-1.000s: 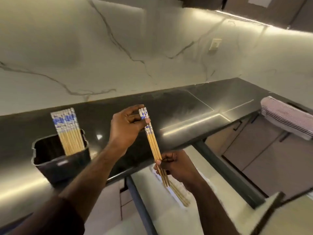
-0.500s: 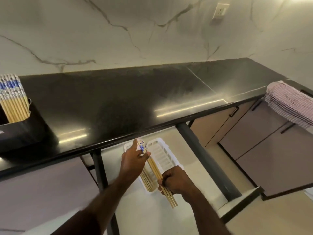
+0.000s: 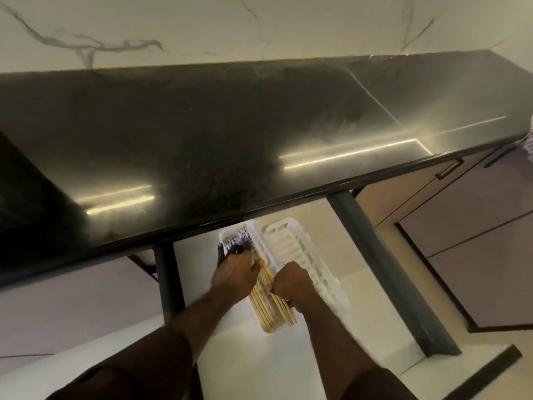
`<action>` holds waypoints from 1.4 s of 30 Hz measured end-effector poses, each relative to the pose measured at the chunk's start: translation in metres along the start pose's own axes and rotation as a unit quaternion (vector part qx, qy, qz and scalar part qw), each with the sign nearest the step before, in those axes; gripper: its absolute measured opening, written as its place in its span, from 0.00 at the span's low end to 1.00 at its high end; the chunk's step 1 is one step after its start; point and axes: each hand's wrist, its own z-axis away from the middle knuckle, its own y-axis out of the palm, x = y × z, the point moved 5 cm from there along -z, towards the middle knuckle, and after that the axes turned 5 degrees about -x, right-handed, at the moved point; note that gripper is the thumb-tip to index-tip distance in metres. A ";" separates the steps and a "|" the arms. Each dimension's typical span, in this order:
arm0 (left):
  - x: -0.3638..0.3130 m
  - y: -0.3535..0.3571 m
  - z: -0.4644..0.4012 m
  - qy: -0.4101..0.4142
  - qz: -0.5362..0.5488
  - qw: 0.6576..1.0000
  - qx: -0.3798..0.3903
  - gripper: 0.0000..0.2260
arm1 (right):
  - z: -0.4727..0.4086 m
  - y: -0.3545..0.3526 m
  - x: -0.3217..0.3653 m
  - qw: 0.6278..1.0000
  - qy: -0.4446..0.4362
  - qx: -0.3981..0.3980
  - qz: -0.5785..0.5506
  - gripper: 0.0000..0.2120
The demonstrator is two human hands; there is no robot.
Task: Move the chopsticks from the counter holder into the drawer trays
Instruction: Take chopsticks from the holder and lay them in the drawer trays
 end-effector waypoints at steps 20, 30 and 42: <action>0.010 0.040 -0.020 0.034 -0.428 0.895 0.125 0.33 | -0.006 0.046 0.007 0.962 -0.116 -0.123 0.212 0.17; 0.011 0.043 -0.022 0.045 -0.442 0.888 0.119 0.33 | 0.000 0.048 0.004 0.946 -0.163 -0.130 0.249 0.23; 0.006 0.043 -0.023 0.085 -0.464 0.872 0.128 0.33 | 0.008 0.046 -0.002 0.945 -0.176 -0.121 0.249 0.20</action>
